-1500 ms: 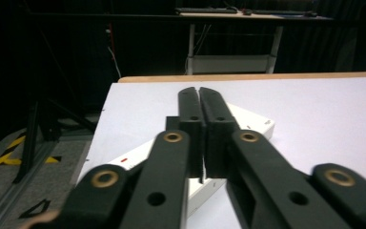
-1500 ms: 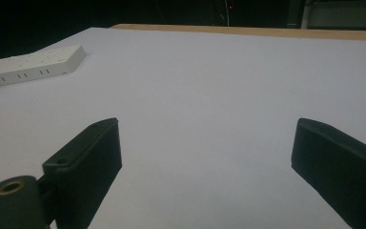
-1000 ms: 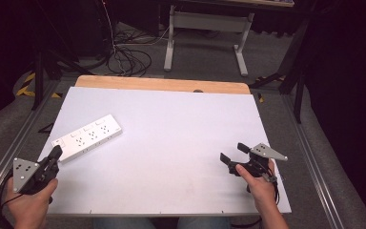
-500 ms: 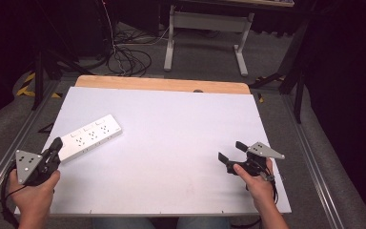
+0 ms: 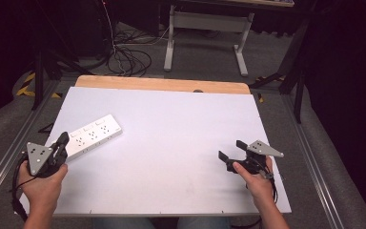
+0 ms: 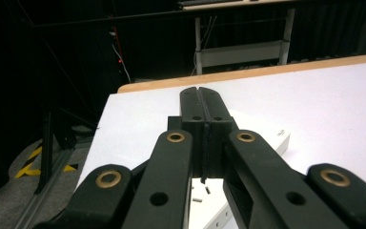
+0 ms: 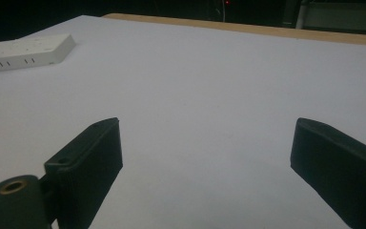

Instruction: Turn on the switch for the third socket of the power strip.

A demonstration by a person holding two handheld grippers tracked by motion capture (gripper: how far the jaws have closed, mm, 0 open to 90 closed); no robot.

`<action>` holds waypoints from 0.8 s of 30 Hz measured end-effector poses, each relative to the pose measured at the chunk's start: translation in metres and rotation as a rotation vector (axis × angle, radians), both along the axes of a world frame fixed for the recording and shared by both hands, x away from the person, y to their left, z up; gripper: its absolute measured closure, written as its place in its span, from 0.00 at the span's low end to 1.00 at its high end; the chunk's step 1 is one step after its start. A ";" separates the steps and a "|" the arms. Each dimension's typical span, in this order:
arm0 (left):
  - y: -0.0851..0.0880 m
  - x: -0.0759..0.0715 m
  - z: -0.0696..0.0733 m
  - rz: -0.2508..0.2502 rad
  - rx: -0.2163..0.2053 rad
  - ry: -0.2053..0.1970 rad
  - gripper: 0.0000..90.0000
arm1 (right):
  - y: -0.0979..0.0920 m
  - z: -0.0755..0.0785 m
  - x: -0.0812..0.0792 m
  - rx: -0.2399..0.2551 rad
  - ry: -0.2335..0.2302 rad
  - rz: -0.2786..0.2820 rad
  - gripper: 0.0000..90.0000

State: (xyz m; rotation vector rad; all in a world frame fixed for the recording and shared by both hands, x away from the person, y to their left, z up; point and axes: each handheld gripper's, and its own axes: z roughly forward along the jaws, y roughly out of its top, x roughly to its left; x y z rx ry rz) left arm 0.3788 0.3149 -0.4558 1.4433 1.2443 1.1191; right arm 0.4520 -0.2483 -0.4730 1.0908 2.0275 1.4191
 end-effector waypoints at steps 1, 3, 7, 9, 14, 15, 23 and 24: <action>-0.001 0.002 -0.001 0.001 0.004 0.005 1.00 | 0.001 0.000 0.000 -0.001 0.001 0.003 0.12; -0.002 0.005 -0.003 0.005 -0.003 0.006 1.00 | 0.003 -0.001 0.000 -0.004 -0.003 0.012 0.13; -0.005 0.011 -0.004 0.012 -0.005 0.013 1.00 | 0.003 0.000 0.000 0.001 -0.006 0.015 0.13; -0.005 0.015 -0.003 0.017 -0.002 0.017 1.00 | 0.003 0.000 0.001 0.002 -0.004 0.013 0.13; -0.007 0.026 -0.001 0.006 0.014 0.043 1.00 | 0.005 0.000 0.001 -0.005 -0.003 0.021 0.13; -0.008 0.028 0.000 0.002 0.022 0.050 1.00 | 0.005 0.000 0.001 -0.007 -0.005 0.024 0.13; -0.015 0.052 0.007 -0.029 0.007 0.076 1.00 | 0.006 -0.001 0.002 -0.018 0.001 0.027 0.13; -0.016 0.055 0.007 -0.030 0.009 0.079 1.00 | 0.006 -0.001 0.002 -0.018 0.003 0.026 0.13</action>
